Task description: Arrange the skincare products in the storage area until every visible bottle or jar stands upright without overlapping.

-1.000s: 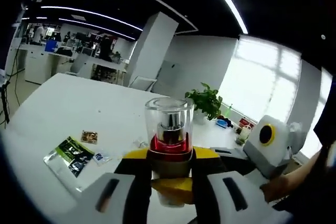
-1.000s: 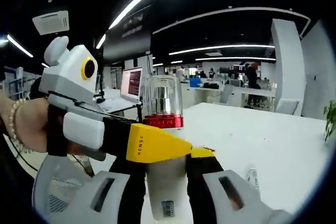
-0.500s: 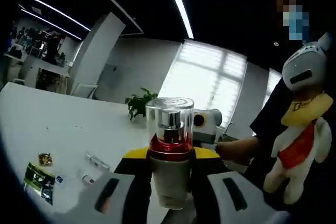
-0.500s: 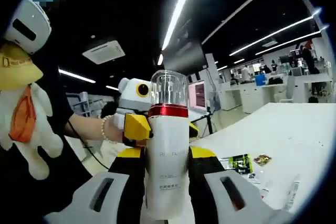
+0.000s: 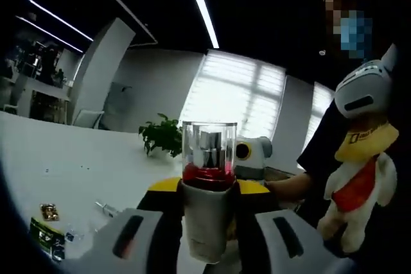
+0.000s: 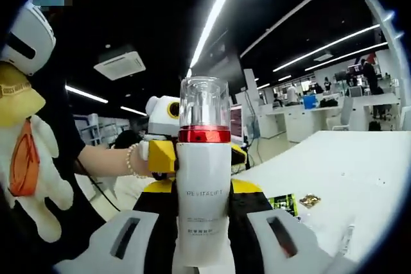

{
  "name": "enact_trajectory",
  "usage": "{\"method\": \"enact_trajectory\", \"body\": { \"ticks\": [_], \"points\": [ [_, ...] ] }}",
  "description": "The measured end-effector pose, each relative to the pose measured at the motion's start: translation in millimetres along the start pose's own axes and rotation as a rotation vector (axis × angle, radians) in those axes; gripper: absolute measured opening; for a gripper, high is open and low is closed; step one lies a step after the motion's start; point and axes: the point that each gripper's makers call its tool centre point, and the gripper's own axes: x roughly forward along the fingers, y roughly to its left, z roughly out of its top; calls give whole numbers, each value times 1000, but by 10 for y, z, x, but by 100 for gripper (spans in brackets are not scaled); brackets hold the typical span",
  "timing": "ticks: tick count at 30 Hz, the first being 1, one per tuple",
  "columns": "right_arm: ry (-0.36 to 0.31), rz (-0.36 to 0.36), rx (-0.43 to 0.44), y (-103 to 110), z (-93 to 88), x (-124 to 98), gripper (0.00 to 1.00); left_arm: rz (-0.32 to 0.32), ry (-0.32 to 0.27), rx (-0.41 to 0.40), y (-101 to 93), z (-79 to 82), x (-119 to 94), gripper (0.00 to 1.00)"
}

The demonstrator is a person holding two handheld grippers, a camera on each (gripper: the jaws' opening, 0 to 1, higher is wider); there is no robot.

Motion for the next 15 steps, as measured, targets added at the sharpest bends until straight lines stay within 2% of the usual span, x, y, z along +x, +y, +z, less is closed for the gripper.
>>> {"method": "enact_trajectory", "body": {
  "ticks": [1, 2, 4, 6, 8, 9, 10, 11, 12, 13, 14, 15],
  "points": [
    [14, -53, -7, -66, -2, 0, 28, 40, -7, -3, 49, 12, -3, 25],
    [20, -76, -14, -93, -4, 0, 28, 70, -11, -11, 81, 14, -7, 26],
    [39, -182, -58, -213, 2, -12, 28, 149, -29, -22, 170, 32, -22, 25],
    [62, -300, -114, -327, 0, -34, 28, 238, -39, 1, 217, 35, -9, 25],
    [78, -393, -148, -435, 4, -66, 28, 318, -65, -33, 265, 39, 0, 23],
    [84, -424, -168, -495, 8, -80, 28, 349, -107, -39, 275, 75, 14, 22],
    [100, -464, -217, -519, 7, -90, 29, 360, -122, -44, 278, 87, 16, 22],
    [115, -485, -246, -515, -5, -98, 29, 388, -152, -72, 280, 94, 31, 22],
    [146, -500, -285, -495, -39, -95, 29, 384, -183, -63, 258, 135, 44, 25],
    [149, -506, -291, -471, -56, -86, 29, 384, -191, -48, 243, 157, 57, 29],
    [134, -532, -273, -474, -81, -85, 29, 402, -183, -39, 283, 159, 41, 31],
    [122, -531, -257, -478, -96, -88, 29, 425, -150, -36, 307, 116, 37, 30]
  ]
}}
